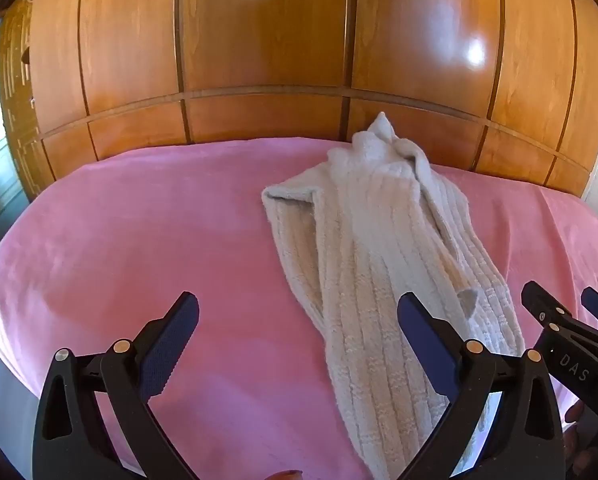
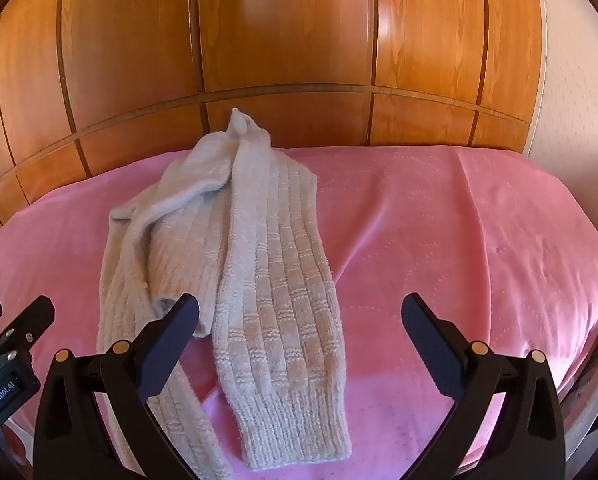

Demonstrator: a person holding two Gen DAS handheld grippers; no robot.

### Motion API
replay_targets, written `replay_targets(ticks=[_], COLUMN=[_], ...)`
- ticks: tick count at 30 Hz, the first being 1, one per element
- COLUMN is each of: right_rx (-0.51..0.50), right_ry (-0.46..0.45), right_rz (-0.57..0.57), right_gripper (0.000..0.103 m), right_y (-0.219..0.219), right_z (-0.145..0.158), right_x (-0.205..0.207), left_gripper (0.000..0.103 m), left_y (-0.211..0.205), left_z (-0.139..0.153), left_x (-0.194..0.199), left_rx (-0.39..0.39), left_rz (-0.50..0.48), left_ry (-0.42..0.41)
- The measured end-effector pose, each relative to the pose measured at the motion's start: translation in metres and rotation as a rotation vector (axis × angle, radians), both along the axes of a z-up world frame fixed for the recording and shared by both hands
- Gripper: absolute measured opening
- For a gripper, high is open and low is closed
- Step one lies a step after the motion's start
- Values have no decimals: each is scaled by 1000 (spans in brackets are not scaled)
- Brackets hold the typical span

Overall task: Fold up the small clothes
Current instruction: 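Move both grippers open toward the crumpled cream sweater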

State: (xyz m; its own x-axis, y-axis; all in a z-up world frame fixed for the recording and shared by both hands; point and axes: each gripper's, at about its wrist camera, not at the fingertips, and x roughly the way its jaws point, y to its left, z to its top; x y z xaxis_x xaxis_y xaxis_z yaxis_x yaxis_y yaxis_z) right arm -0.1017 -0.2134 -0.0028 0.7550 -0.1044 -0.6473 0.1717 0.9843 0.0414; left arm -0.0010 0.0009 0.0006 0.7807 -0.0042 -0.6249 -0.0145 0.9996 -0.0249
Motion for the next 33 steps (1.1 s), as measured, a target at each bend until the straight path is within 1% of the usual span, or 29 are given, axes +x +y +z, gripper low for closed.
replay_targets(ticks=[8, 9, 11, 15, 33], right_rx=[-8, -9, -9, 0, 1], right_ry=[-1, -7, -5, -7, -5], right_rz=[1, 1, 0, -3, -17], right_gripper=[101, 101, 101, 101, 101], right_y=[-2, -1, -1, -5, -11], right_z=[2, -4, -6, -3, -4], right_x=[0, -4, 0, -6, -9], left_gripper=[99, 99, 99, 99, 99], left_y=[-6, -6, -9, -14, -20], left_z=[-4, -4, -6, -11, -10], left_x=[-5, -6, -7, -4, -7], left_rx=[12, 11, 12, 20, 29], left_rz=[-9, -9, -9, -24, -67], left_ry=[16, 16, 17, 28, 26])
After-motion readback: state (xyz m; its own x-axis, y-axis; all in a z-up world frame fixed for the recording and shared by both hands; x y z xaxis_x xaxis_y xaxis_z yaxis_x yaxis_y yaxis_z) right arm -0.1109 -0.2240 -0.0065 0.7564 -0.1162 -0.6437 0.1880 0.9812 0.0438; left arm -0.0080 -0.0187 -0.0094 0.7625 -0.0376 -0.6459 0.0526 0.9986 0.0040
